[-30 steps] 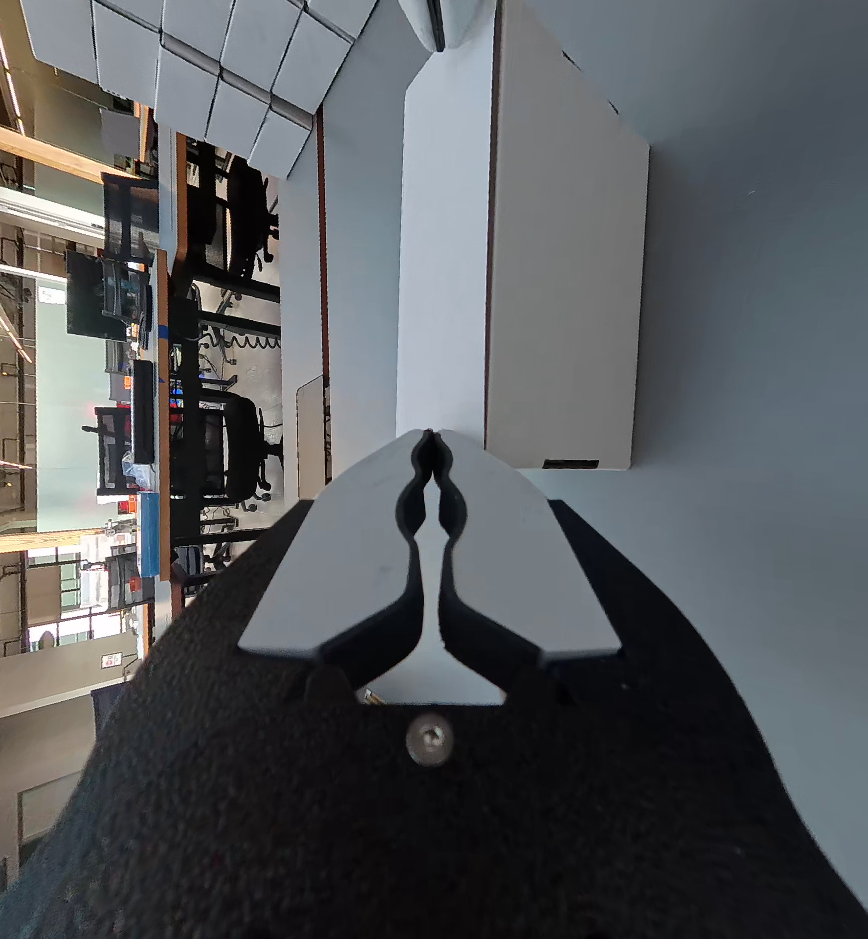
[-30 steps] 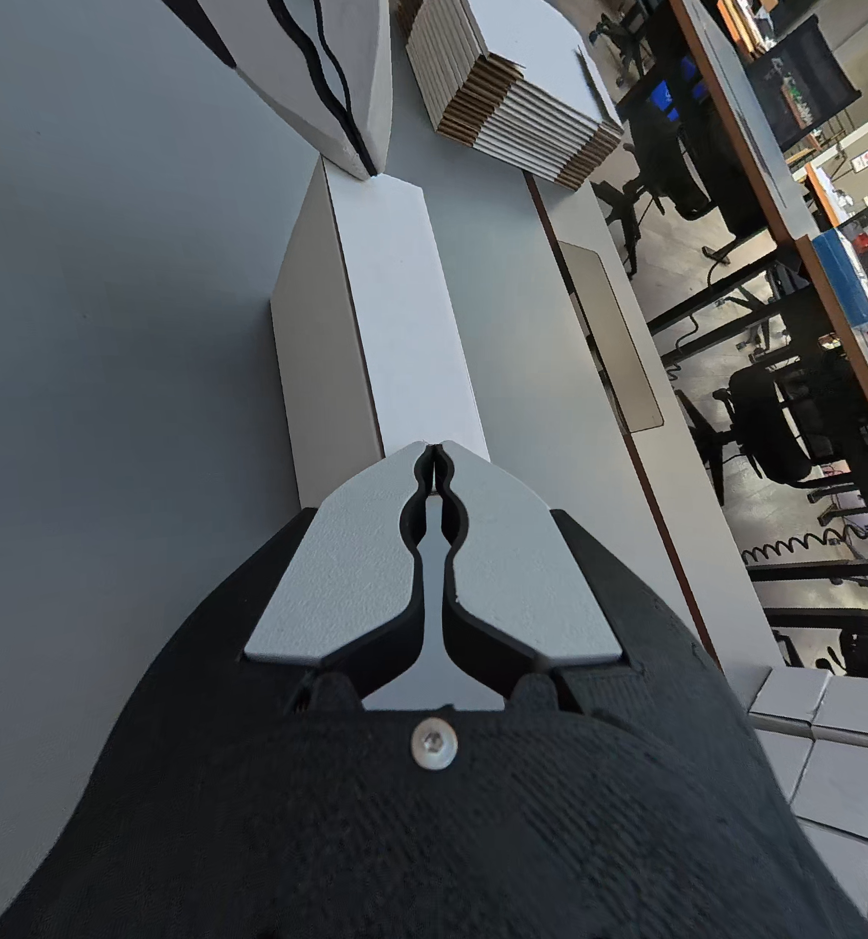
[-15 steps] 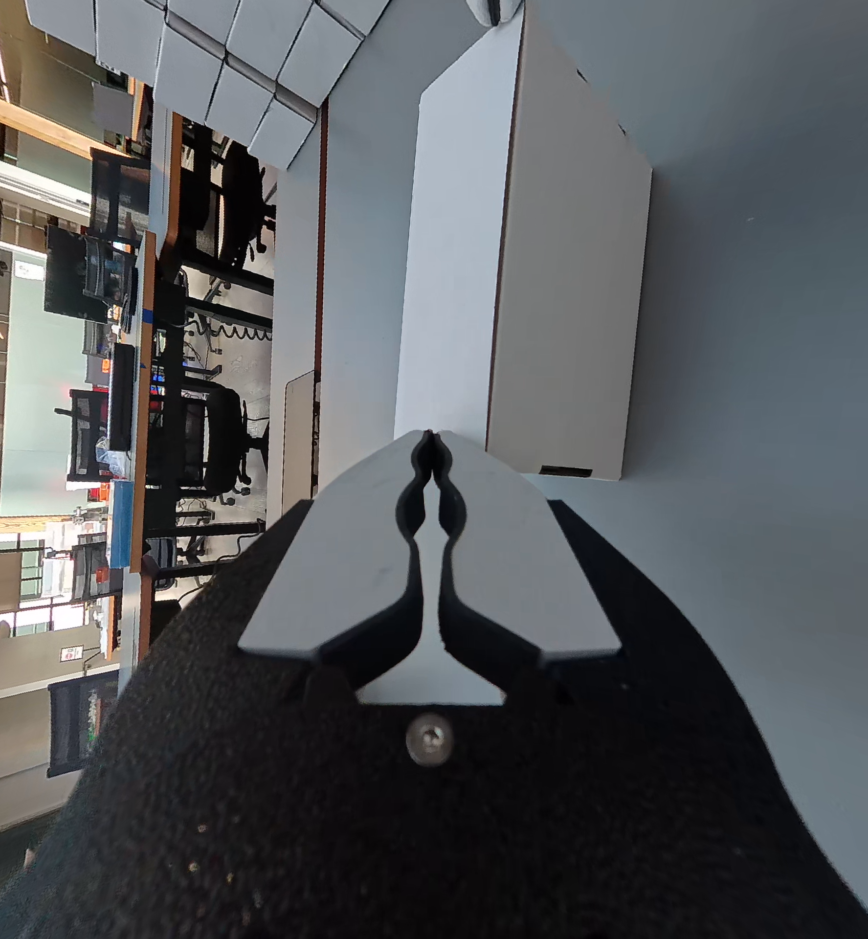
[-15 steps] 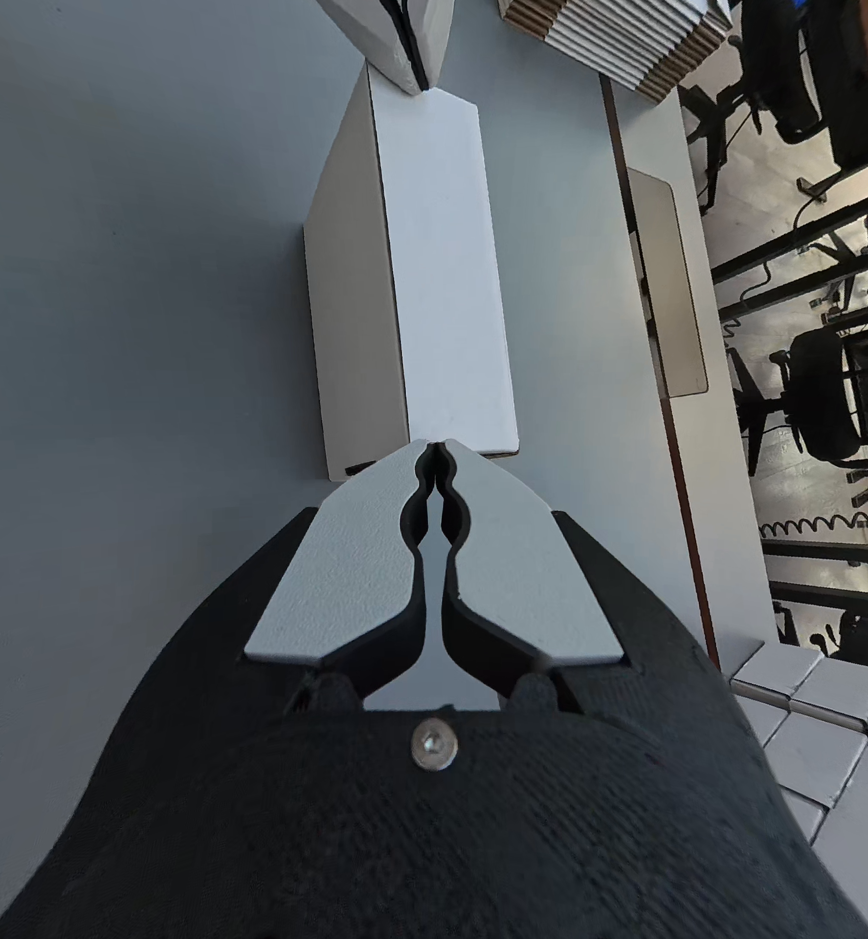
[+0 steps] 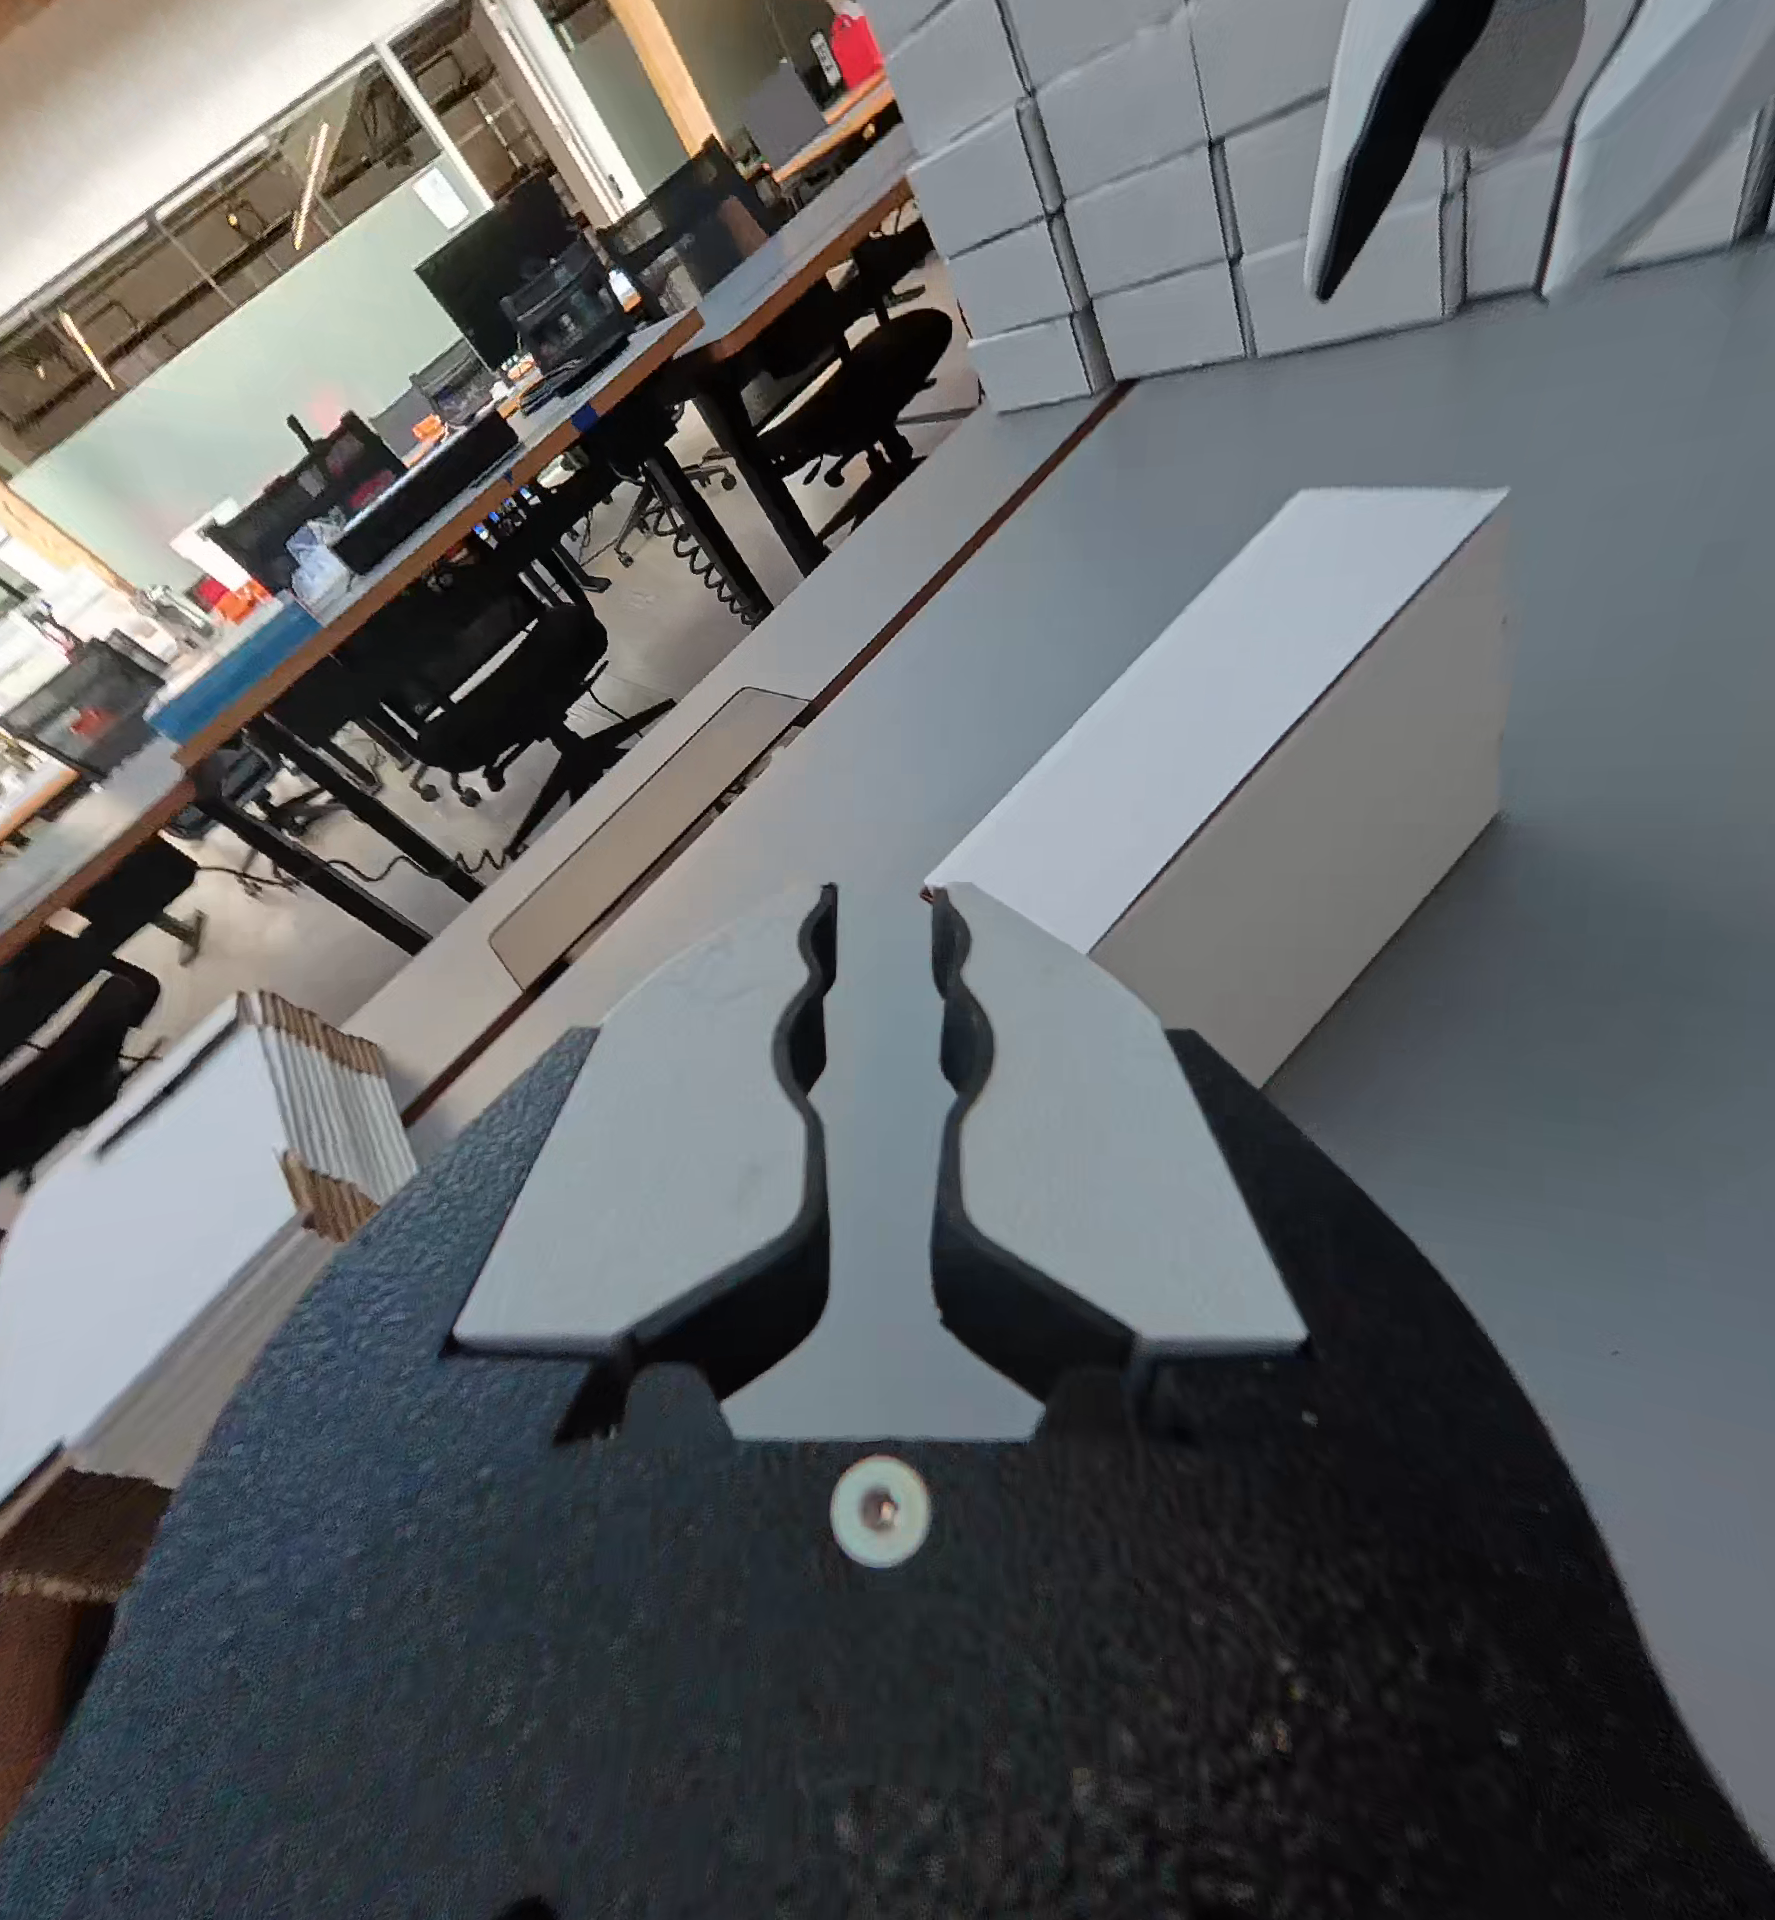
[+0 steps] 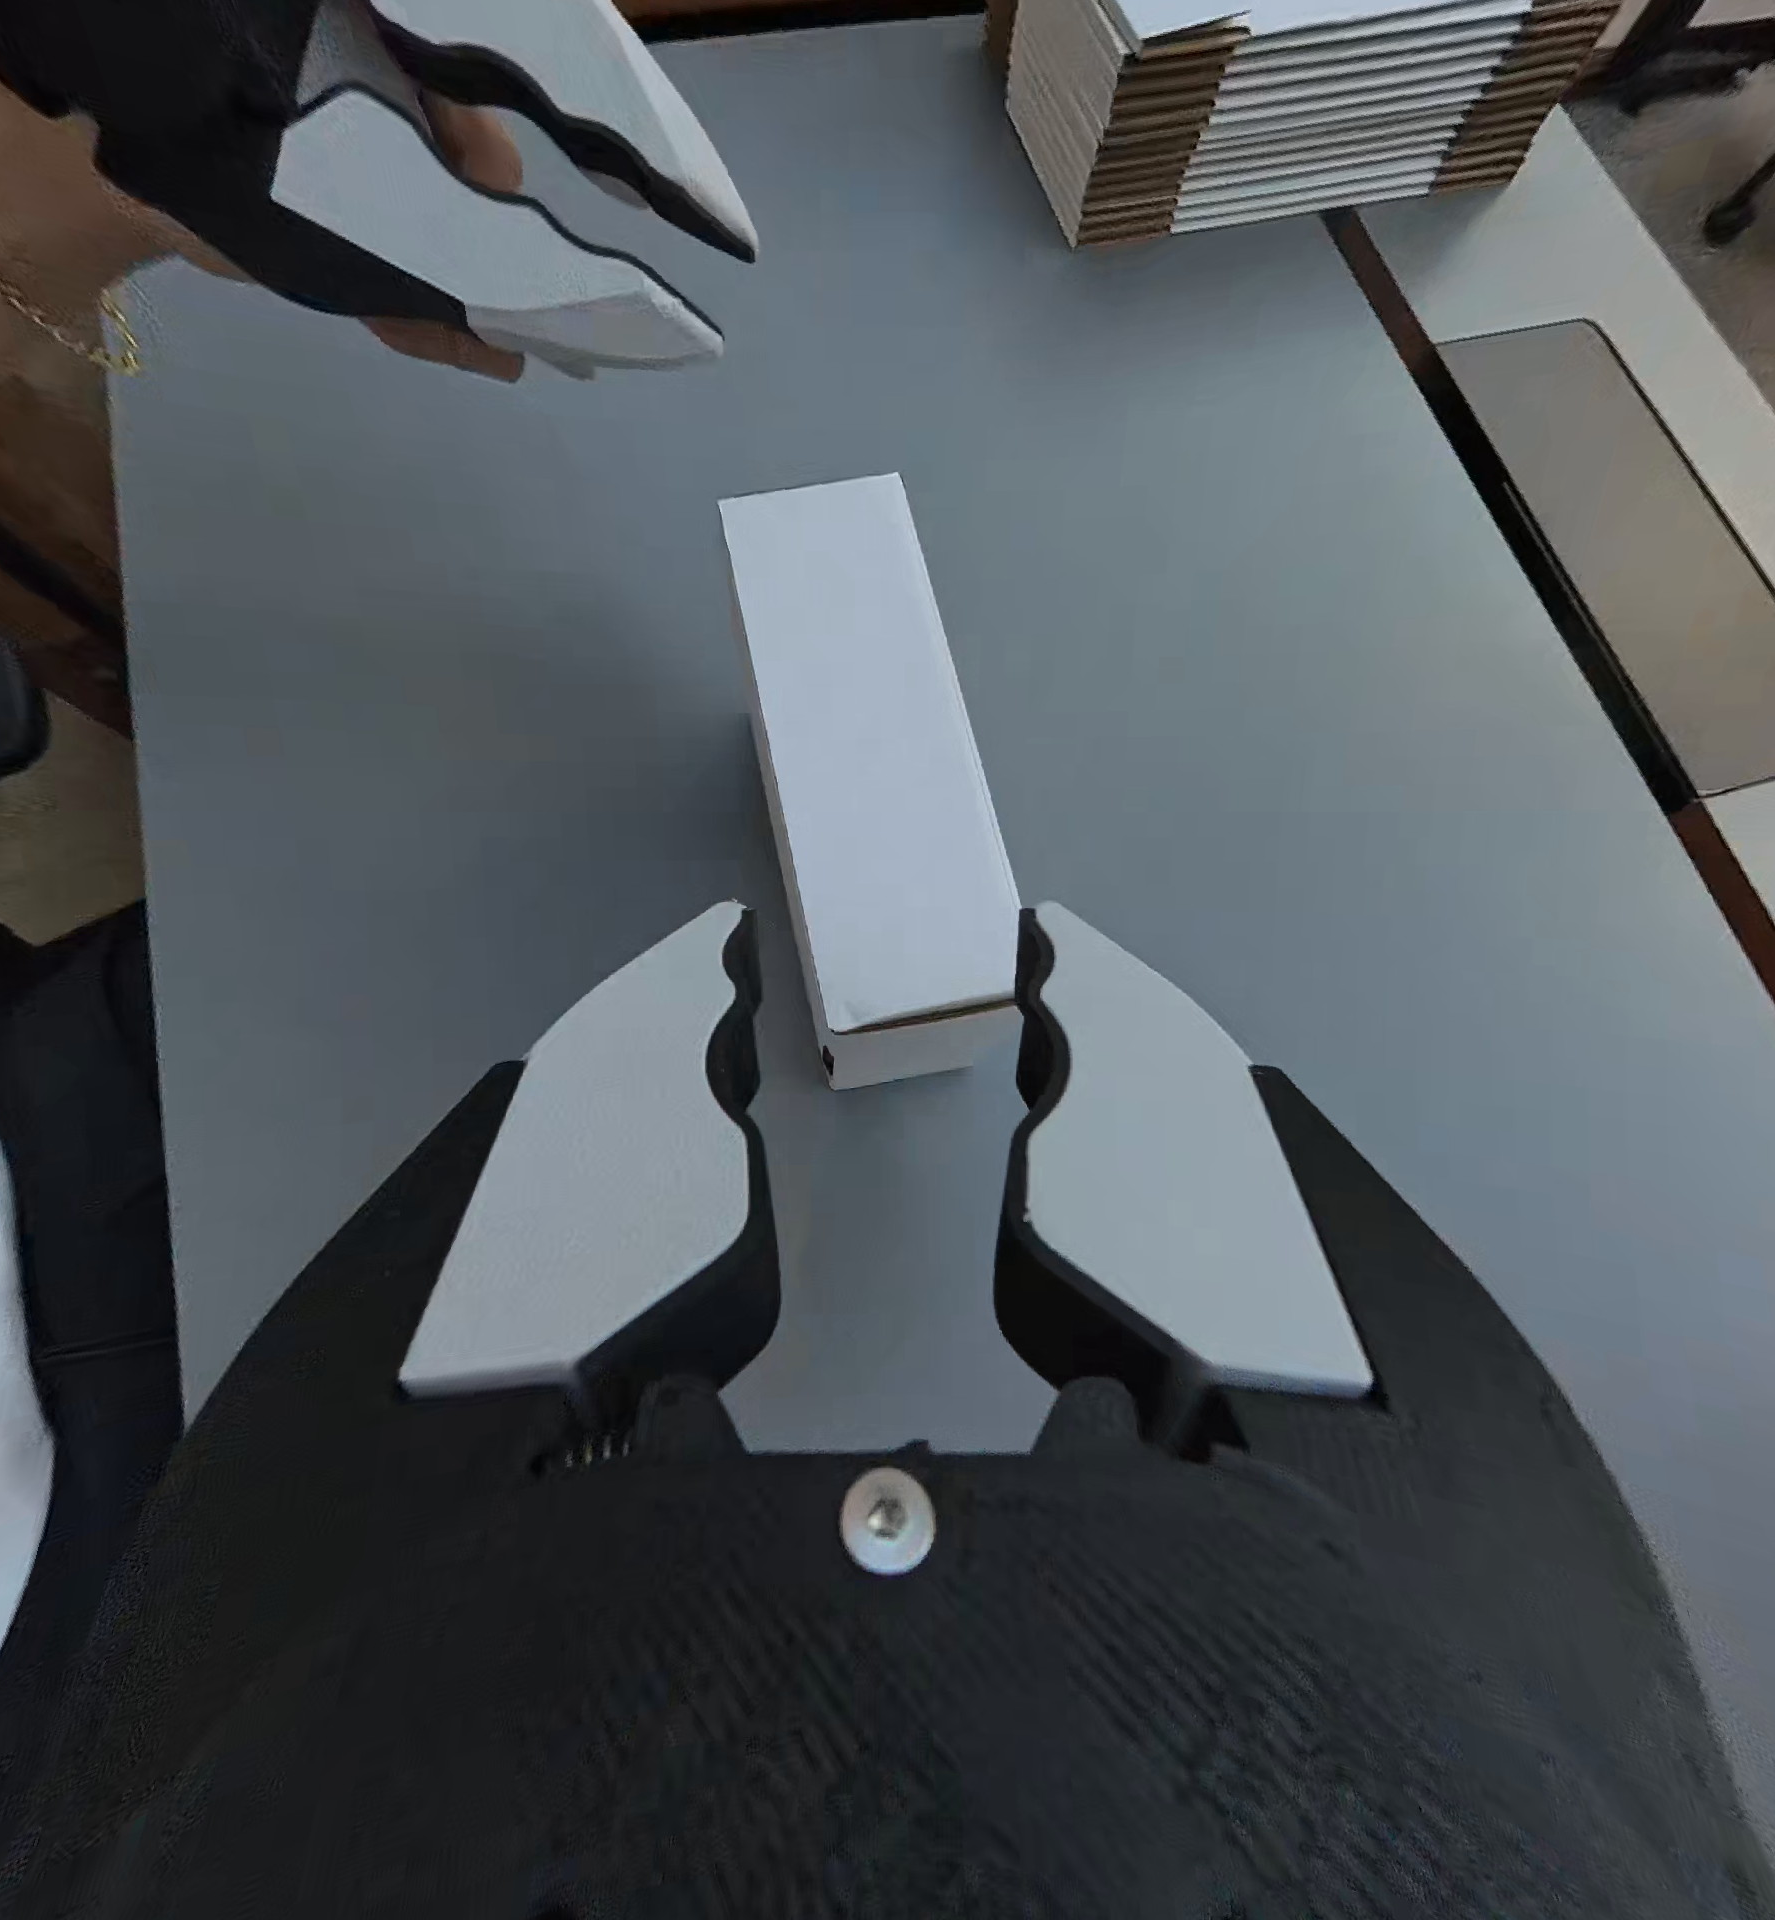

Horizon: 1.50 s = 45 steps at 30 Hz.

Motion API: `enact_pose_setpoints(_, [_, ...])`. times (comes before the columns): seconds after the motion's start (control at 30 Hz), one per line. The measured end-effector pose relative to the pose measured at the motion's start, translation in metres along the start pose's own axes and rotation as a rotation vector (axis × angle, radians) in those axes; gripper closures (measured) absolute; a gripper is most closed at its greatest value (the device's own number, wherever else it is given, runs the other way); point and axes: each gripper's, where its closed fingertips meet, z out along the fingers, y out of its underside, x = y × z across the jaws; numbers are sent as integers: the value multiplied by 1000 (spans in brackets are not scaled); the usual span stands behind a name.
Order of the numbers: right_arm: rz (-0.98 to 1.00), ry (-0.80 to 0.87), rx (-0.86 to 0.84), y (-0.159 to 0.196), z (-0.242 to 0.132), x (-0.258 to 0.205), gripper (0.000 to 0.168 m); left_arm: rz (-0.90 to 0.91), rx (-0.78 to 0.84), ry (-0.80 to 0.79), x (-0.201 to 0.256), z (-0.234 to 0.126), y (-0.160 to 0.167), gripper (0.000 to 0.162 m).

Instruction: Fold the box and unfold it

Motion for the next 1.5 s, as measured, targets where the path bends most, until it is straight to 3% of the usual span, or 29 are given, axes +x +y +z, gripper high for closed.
enact_pose_setpoints(0.03, [26, -46, -4, -7, 2, 1, 112, -110, 20, -12, -2, -6, 0, 139])
enact_pose_setpoints(0.17, [30, -203, -177, -14, 33, -6, 95, -391, 104, -75, -10, -28, -1, 113])
enact_pose_setpoints(0.27, [-39, -210, -343, -5, 63, -6, 88, -510, 84, -102, -9, -37, 8, 100])
enact_pose_setpoints(0.37, [-101, -215, -448, 1, 81, -9, 90, -527, 55, -89, 1, -41, 15, 98])
enact_pose_setpoints(0.5, [-118, -205, -501, 4, 92, -9, 109, -468, 5, -74, 9, -39, 23, 99])
enact_pose_setpoints(0.77, [-203, -114, -415, -8, 75, -28, 110, -454, 8, -67, 11, -41, 19, 101])
enact_pose_setpoints(0.9, [-460, 77, -223, -28, 11, -60, 109, -443, 38, -67, 11, -45, 12, 104])
enact_pose_setpoints(1.07, [-770, 491, -28, -22, -123, -90, 109, -425, 38, -47, 19, -41, 7, 105])
enact_pose_setpoints(1.2, [-893, 784, -56, 35, -234, -97, 109, -371, 30, -22, 32, -35, -4, 105])
enact_pose_setpoints(1.33, [-788, 929, -82, 113, -323, -101, 109, -348, 20, 36, 55, -28, -16, 105])
enact_pose_setpoints(1.5, [-717, 1011, -159, 191, -364, -94, 110, -272, 8, 104, 92, -17, -34, 105])
